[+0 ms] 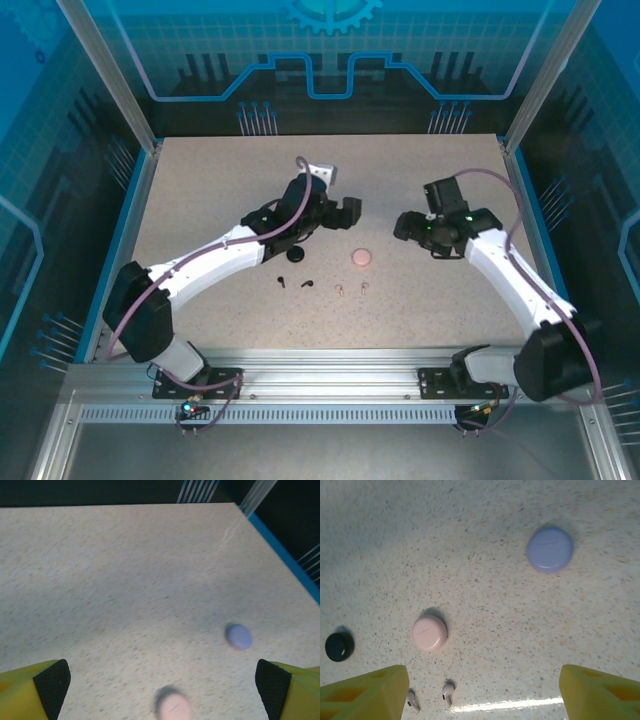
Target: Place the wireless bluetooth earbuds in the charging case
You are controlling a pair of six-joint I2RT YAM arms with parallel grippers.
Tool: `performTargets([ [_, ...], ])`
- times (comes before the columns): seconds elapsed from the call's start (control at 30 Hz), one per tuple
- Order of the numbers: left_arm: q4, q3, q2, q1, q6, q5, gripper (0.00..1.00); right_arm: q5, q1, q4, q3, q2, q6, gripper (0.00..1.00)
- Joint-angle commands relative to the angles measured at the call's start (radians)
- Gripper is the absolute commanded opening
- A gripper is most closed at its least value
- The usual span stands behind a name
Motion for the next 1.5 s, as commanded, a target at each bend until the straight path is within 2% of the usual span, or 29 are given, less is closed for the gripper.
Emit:
performTargets([
  [0.0,0.158,-0.09,-0.102,0.029,-0.016,-0.019,0.99,0.006,0.055,0.031,0.082,0.095,-0.104,0.8],
  [0.07,0.204,-0.156,-0.148,0.031,-0.042,-0.083,0.99,0.003,0.085,0.04,0.122,0.17,-0.151,0.81],
  [0.17,0.285,-0.259,-0.221,0.057,-0.07,-0.108,0.99,-0.007,0.121,0.027,0.2,0.297,-0.213,0.81],
  [0.27,0.24,-0.278,-0.267,0.082,-0.122,-0.174,0.99,-0.003,0.152,-0.015,0.284,0.418,-0.248,0.81],
  [0.5,0.131,-0.268,-0.299,0.125,-0.1,-0.142,0.99,0.054,0.23,-0.134,0.439,0.625,-0.256,0.81],
  [0.6,0.163,-0.308,-0.315,0.14,-0.125,-0.143,0.99,0.085,0.246,-0.161,0.466,0.675,-0.216,0.8],
  [0.87,0.132,-0.342,-0.338,0.161,-0.179,-0.169,0.99,0.068,0.263,-0.147,0.436,0.723,-0.145,0.79],
  [1.07,0.062,-0.314,-0.297,0.162,-0.25,-0.241,0.99,0.056,0.287,-0.129,0.414,0.743,-0.143,0.78],
  [1.13,0.036,-0.304,-0.289,0.161,-0.233,-0.238,0.99,0.058,0.29,-0.129,0.41,0.751,-0.14,0.78],
  [1.27,0.04,-0.3,-0.277,0.161,-0.132,-0.153,0.99,0.06,0.294,-0.122,0.405,0.764,-0.131,0.77],
  [1.37,-0.027,-0.259,-0.254,0.162,-0.141,-0.153,0.99,0.059,0.294,-0.123,0.404,0.774,-0.128,0.76],
  [1.47,-0.013,-0.262,-0.257,0.161,-0.139,-0.148,0.99,0.064,0.295,-0.122,0.393,0.774,-0.125,0.75],
])
